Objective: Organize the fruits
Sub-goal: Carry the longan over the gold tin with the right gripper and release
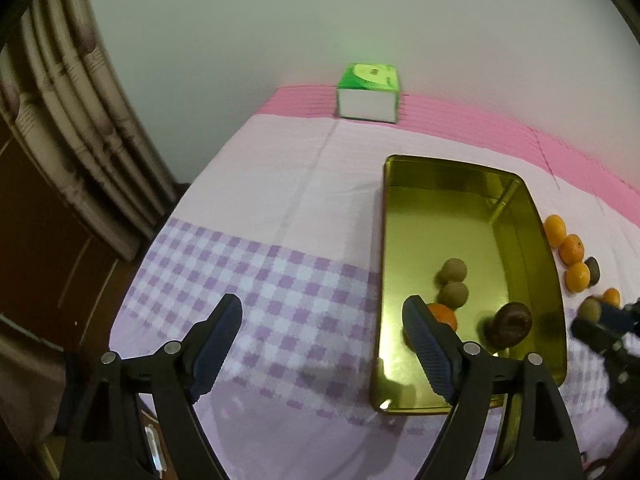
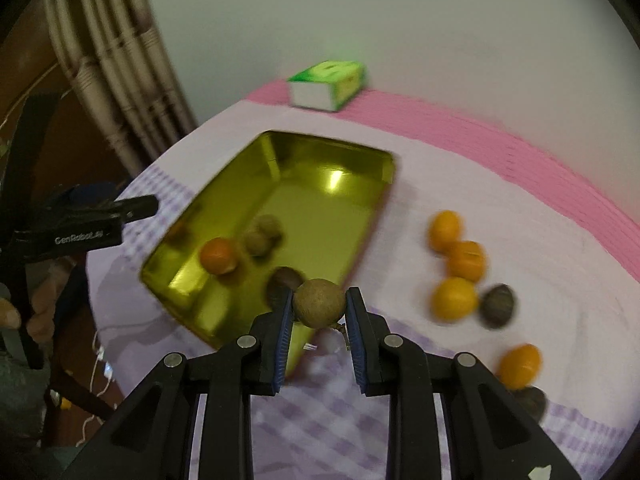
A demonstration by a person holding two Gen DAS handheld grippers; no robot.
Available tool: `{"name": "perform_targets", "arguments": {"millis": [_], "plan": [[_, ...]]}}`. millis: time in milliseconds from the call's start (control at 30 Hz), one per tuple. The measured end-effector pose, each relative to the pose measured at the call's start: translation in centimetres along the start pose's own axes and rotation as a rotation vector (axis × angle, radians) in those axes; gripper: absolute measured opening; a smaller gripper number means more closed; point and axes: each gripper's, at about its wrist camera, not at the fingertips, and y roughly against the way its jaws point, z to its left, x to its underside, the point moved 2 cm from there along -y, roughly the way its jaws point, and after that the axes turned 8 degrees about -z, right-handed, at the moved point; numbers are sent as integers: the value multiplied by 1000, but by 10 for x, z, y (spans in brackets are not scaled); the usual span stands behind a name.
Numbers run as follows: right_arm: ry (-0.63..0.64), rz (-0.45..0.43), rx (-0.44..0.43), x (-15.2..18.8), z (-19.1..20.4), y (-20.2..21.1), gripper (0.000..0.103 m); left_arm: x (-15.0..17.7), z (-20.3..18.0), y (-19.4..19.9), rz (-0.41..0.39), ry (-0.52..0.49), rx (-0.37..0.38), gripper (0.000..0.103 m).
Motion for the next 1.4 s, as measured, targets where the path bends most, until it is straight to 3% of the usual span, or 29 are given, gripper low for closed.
{"name": "perform_targets", "arguments": {"millis": [200,533,1400], "plan": [[38,62,-34,-7,42,-53,24,2,7,0,7,34,-1,83],[75,114,-28,-6,64,-90,24,3,6,-3,20,29,-1,83],[50,105,-50,-9,71,-97,30,6,6,-5,31,28,-2,83]]}}
